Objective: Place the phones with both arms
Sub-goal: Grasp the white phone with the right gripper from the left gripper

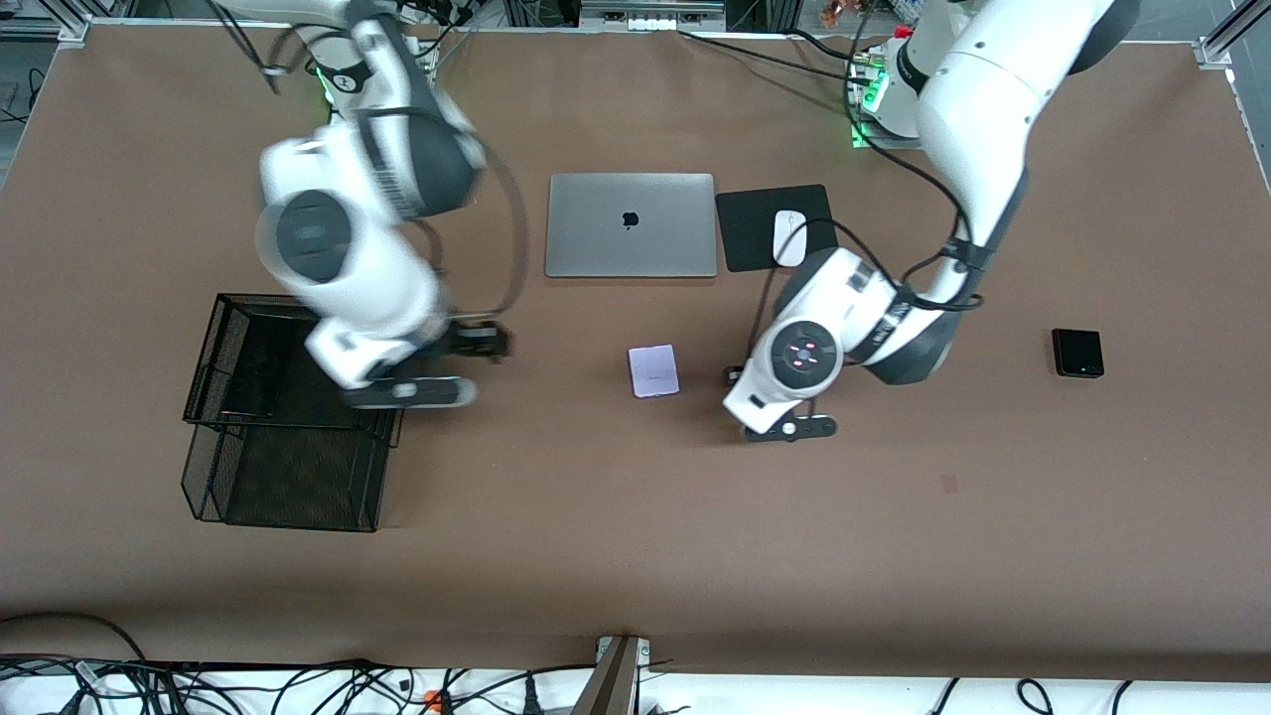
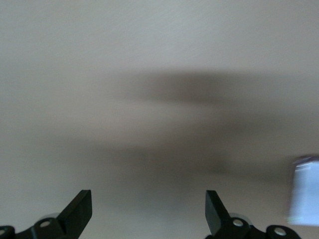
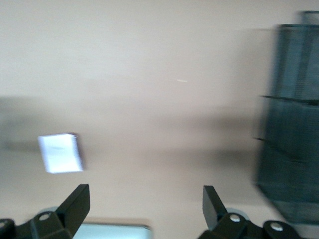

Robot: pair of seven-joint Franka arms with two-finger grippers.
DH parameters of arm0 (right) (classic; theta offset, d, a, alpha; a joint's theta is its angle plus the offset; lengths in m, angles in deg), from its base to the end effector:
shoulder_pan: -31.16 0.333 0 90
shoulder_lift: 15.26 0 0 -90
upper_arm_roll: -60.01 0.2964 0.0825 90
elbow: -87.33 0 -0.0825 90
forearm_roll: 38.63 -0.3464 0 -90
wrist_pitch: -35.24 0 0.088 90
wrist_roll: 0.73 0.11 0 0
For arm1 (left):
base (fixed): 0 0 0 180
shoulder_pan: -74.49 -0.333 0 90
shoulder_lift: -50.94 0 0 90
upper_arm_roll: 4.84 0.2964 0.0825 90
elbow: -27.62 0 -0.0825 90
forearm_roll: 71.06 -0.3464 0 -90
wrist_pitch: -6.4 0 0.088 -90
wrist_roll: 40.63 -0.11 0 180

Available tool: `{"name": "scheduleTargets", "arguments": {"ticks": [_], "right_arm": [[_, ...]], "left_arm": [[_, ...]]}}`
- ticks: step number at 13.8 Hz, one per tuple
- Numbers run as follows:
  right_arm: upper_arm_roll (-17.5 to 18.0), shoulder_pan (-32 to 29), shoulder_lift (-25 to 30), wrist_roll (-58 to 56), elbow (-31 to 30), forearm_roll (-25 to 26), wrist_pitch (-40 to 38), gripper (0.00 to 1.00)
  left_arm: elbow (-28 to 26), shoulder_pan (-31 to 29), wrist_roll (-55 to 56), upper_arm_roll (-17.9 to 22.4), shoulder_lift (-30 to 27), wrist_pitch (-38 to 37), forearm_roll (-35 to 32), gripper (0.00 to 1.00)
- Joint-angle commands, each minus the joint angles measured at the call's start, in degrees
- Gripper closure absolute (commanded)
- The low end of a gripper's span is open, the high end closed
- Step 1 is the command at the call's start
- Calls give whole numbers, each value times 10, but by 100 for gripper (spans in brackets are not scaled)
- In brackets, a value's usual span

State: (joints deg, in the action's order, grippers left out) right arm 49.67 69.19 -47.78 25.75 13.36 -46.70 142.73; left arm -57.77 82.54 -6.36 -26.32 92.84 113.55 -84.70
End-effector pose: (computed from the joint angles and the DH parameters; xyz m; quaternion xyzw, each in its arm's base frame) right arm 0.5786 0.3463 0.4152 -0.9997 -0.0048 -0.0029 0.0231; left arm 0.5766 -0.2650 0.2431 -0.9887 -0.0140 0.1369 0.0596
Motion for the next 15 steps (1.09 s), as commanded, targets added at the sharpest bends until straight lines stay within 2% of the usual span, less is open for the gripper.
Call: {"name": "scheduleTargets", "arguments": {"ticks": [1, 4, 6, 10, 12, 15], "right_arm": [[-10, 54, -92, 48, 73, -11, 63, 0], [-8, 95, -150, 77, 74, -12, 168, 0], [9, 105, -185, 78, 74, -6, 213, 0], [9, 122, -221, 69, 72, 23, 244, 0], [9, 126, -228, 65, 69, 26, 246, 0], [9, 130, -235, 24, 62, 35, 246, 0]], "left_arm": [[-146, -84, -108, -10, -105, 13, -19, 0], [-199, -172, -237, -9, -153, 14, -34, 0], [-226, -239, -306, -10, -175, 26, -65, 0], [-304, -381, -415, -10, -219, 148, -70, 0], [-337, -432, -436, -10, -219, 207, -70, 0], [-405, -516, -527, -10, -220, 339, -71, 0]]}}
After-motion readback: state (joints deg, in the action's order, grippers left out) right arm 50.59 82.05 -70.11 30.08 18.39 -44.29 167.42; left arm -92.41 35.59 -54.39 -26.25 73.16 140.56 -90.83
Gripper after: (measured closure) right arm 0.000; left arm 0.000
